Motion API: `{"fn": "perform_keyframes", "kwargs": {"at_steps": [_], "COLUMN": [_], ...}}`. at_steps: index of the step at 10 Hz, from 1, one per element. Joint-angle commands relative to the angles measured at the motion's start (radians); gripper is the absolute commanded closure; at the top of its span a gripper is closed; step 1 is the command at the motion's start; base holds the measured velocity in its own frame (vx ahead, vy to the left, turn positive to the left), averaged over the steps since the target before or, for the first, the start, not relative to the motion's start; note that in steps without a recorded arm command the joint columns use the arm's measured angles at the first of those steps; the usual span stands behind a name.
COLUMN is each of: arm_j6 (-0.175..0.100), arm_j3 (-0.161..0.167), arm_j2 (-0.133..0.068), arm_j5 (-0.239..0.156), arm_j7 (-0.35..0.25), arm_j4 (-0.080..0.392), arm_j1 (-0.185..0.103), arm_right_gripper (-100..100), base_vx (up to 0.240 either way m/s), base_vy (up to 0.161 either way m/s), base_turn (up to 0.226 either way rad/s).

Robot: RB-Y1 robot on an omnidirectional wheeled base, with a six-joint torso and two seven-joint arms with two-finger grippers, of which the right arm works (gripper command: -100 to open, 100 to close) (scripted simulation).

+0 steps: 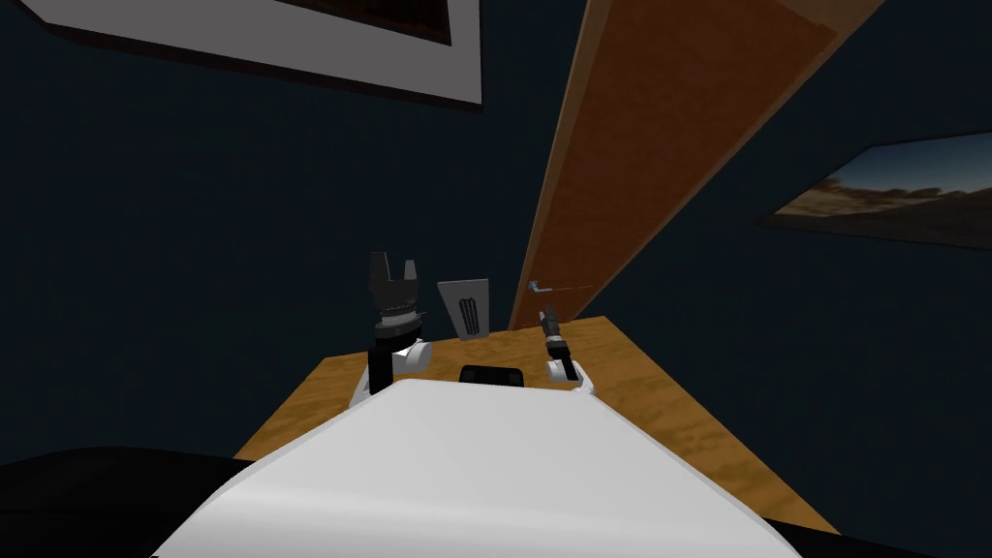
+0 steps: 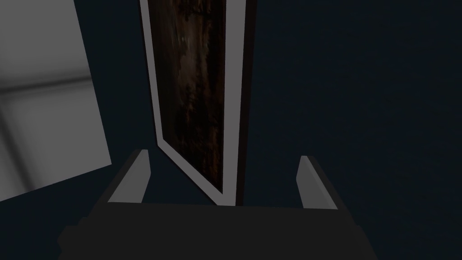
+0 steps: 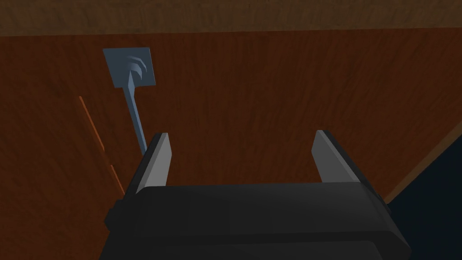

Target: Pull the door open

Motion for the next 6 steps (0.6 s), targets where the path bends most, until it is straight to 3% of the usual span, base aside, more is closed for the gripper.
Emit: {"fn": "perform_keyframes", "kwargs": {"at_steps": [1,6], "arm_j6": [-0.007,-0.053], "arm_j3": [0.002,0.013], "arm_j2": [-0.005,-0.030], "arm_j5": [-0.003,-0.018], "arm_j7": [-0.007,-0.039], "arm_j4": [0.034,0.172], "arm_j1": [-0.007,-0.054], "arm_right_gripper": [-100,-100], "base_vx": [0.029,0.035], "base_vy": [-0.055,-0.055], "base_turn": [0.058,0.078]}}
